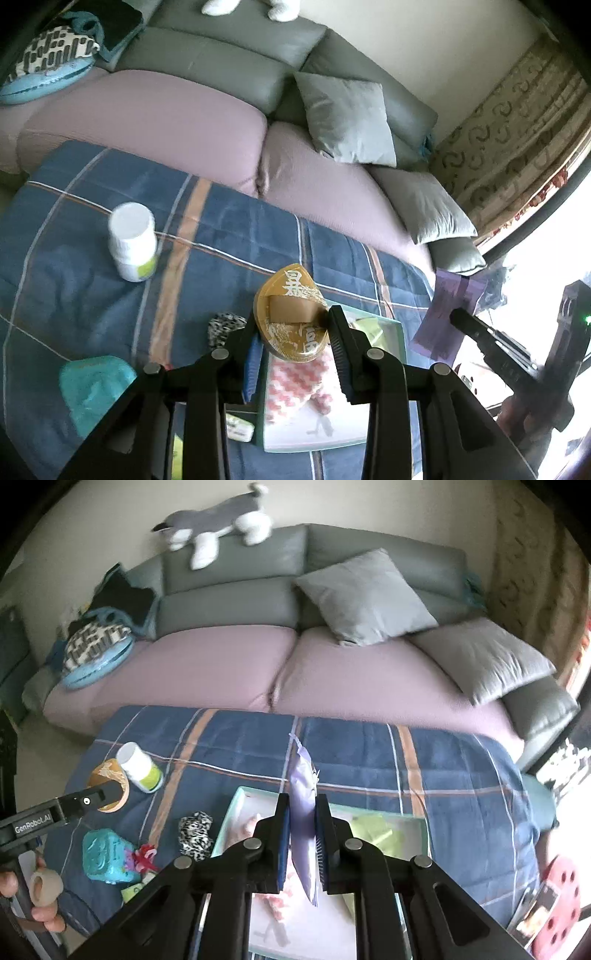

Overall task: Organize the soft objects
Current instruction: 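Carry the pouch with the left gripper while the right gripper carries the packet over the tray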

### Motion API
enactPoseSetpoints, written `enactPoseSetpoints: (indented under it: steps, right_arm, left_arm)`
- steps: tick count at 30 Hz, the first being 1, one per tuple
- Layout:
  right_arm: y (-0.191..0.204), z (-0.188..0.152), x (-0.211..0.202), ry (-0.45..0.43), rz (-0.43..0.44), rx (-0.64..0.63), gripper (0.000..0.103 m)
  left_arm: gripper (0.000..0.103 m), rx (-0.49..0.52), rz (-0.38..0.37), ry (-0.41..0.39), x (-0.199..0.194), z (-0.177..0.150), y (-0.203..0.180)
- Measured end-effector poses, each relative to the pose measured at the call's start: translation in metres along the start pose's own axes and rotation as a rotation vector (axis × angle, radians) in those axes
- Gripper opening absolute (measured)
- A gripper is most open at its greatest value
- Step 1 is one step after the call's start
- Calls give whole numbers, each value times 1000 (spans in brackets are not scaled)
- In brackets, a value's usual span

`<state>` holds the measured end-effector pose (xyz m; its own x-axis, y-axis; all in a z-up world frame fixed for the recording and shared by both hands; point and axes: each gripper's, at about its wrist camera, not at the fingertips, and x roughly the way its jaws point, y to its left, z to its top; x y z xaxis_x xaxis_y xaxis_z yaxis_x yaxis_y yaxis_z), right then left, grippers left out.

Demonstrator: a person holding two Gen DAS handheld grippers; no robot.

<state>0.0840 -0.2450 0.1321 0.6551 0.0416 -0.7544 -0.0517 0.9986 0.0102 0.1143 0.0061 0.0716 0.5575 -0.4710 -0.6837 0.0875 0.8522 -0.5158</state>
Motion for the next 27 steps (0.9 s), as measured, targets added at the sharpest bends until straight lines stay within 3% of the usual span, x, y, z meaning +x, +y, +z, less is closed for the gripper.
enactPoseSetpoints:
  steps: [27]
  right_arm:
    - [-100, -54, 26, 18, -100, 242, 13]
  left_arm:
    - [36, 133, 13, 101, 87, -6, -79]
